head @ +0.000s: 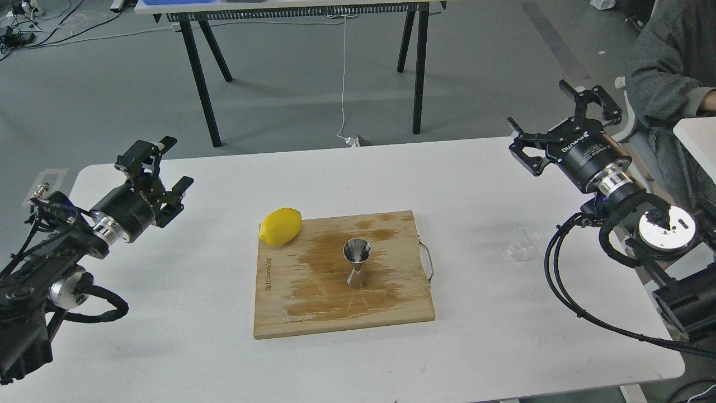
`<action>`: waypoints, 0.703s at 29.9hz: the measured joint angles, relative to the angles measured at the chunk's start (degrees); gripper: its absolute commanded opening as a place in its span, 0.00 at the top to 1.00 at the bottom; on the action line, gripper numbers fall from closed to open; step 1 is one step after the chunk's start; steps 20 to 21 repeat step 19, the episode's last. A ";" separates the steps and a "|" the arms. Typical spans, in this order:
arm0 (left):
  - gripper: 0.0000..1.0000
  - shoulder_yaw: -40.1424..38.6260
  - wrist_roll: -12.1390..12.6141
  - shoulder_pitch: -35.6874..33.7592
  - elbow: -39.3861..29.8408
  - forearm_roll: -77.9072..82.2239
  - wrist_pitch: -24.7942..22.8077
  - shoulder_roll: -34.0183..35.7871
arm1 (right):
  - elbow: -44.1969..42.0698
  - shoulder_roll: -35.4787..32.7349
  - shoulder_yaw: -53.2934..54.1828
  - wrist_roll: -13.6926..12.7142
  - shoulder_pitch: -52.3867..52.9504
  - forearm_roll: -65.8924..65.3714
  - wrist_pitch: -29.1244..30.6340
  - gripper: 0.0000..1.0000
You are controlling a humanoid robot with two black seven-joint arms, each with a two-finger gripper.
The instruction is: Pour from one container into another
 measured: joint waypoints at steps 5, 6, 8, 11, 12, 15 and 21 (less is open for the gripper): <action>0.01 -1.01 0.00 -0.42 -0.44 -0.84 0.00 0.29 | -1.18 -1.85 -0.87 0.01 2.37 -2.24 2.66 0.01; 0.01 -1.22 0.00 -0.81 -0.55 -1.33 0.00 0.39 | -1.49 -2.53 -1.49 0.03 3.25 -2.36 2.77 0.01; 0.01 -1.40 0.00 -1.93 -0.68 -2.37 0.00 0.63 | -2.21 -3.73 -2.71 0.22 4.88 -2.40 3.09 0.01; 0.01 -1.50 0.00 -4.05 -0.86 -3.92 0.00 1.87 | -2.70 -4.48 -3.57 0.47 6.08 -2.40 3.39 0.01; 0.01 -1.50 0.00 -4.80 -0.86 -4.29 0.00 2.44 | -2.76 -4.58 -3.64 0.54 6.26 -2.40 3.42 0.01; 0.01 -1.51 0.00 -6.63 -0.87 -4.70 0.01 3.46 | -2.79 -4.62 -3.71 0.56 6.60 -2.40 3.45 0.01; 0.01 -1.49 0.00 -8.12 -0.89 -4.78 0.01 5.04 | -2.86 -4.68 -3.78 0.60 7.65 -2.42 3.46 0.01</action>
